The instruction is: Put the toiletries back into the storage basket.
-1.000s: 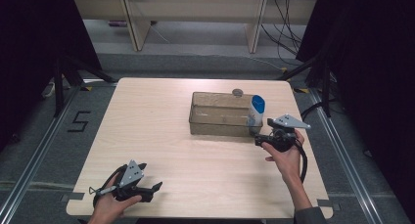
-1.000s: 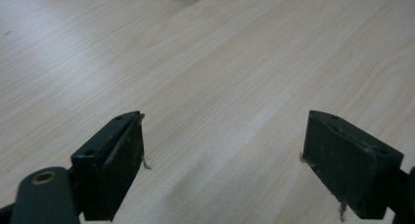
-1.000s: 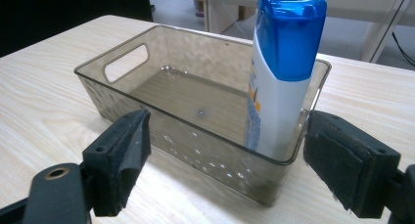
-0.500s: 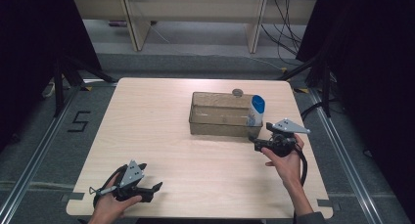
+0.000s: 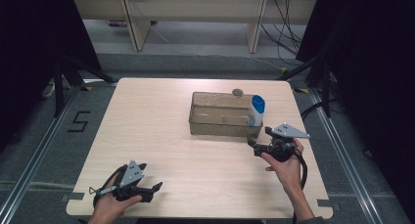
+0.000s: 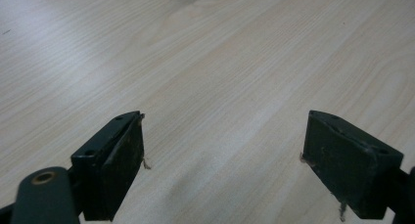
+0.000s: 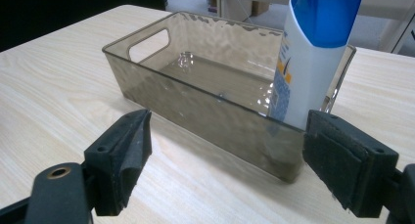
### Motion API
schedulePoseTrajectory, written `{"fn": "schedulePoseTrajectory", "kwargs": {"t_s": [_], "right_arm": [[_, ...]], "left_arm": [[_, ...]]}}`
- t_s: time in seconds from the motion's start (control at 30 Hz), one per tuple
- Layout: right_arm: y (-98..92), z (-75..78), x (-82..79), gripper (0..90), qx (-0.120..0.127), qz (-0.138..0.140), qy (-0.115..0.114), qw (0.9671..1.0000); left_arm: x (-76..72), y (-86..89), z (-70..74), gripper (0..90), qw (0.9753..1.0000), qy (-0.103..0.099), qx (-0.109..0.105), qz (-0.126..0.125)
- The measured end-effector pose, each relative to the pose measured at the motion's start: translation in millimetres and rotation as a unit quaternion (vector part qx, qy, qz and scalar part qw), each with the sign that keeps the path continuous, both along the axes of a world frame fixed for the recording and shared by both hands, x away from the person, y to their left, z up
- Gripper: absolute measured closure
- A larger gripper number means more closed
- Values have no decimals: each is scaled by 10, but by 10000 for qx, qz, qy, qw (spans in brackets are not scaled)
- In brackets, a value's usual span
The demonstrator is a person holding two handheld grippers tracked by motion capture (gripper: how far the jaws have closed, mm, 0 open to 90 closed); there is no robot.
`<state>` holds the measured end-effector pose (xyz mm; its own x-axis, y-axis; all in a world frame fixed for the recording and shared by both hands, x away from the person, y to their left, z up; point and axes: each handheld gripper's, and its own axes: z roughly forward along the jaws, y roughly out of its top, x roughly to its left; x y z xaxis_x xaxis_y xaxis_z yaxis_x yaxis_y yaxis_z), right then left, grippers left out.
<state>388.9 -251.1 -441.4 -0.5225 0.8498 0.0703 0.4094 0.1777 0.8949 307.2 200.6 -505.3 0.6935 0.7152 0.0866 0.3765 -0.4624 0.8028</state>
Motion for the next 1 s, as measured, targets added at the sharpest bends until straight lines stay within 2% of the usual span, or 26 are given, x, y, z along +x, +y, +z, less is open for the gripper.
{"fn": "schedulePoseTrajectory", "kwargs": {"t_s": [0.07,0.1,0.13,0.2,0.27,0.3,0.37,0.4,0.43,0.47,0.5,0.63,0.7,0.73,0.77,0.83,0.9,0.97,1.0], "right_arm": [[-23,-14,8,194,-134,65,-221,9996],[-24,-10,-3,192,-179,89,-162,9997],[-15,-4,-20,192,-137,84,-97,9998],[-7,-10,-24,192,-100,101,-130,9998],[-6,-9,-54,196,-120,131,-201,9996],[5,-11,-73,195,-36,164,-60,9998],[8,-31,-87,196,-66,169,-73,9998],[35,-44,-111,196,95,117,29,9999],[16,-46,-104,196,-36,164,-77,9998],[16,-46,-104,196,-36,164,-77,9998],[0,-41,-111,195,-153,166,-120,9997],[13,-55,-166,195,-45,252,-69,9996],[11,-56,-177,195,-83,234,-119,9996],[20,-64,-186,193,-41,278,-100,9996],[35,-67,-230,192,26,264,19,9996],[44,-85,-258,191,32,252,56,9997],[28,-98,-264,191,-110,334,-25,9994],[36,-116,-271,191,-88,345,-40,9994],[37,-123,-305,191,-72,360,40,9993]], "left_arm": [[-7,4,11,151,10000,52,3,-29],[-1,-1,-1,151,10000,2,-2,-3],[0,8,11,151,9999,81,20,-65],[-11,-2,7,151,10000,58,-58,-11],[-9,4,11,151,10000,51,10,-24],[-7,4,8,151,10000,45,-3,-26],[-7,5,13,151,10000,52,10,-19],[-9,6,14,151,10000,49,14,-21],[-9,6,14,151,10000,51,10,-19],[-9,6,14,151,10000,51,10,-19],[-8,6,14,151,10000,51,11,-18],[-8,6,14,151,10000,51,15,-19],[-8,7,16,151,10000,50,18,-19],[-8,10,19,151,10000,50,54,-27],[-8,9,17,151,10000,48,44,-18],[-3,10,15,151,10000,52,4,-48],[-6,8,15,151,10000,48,0,-45],[-5,9,15,151,10000,48,3,-45],[-2,11,15,151,10000,48,27,-48]]}}
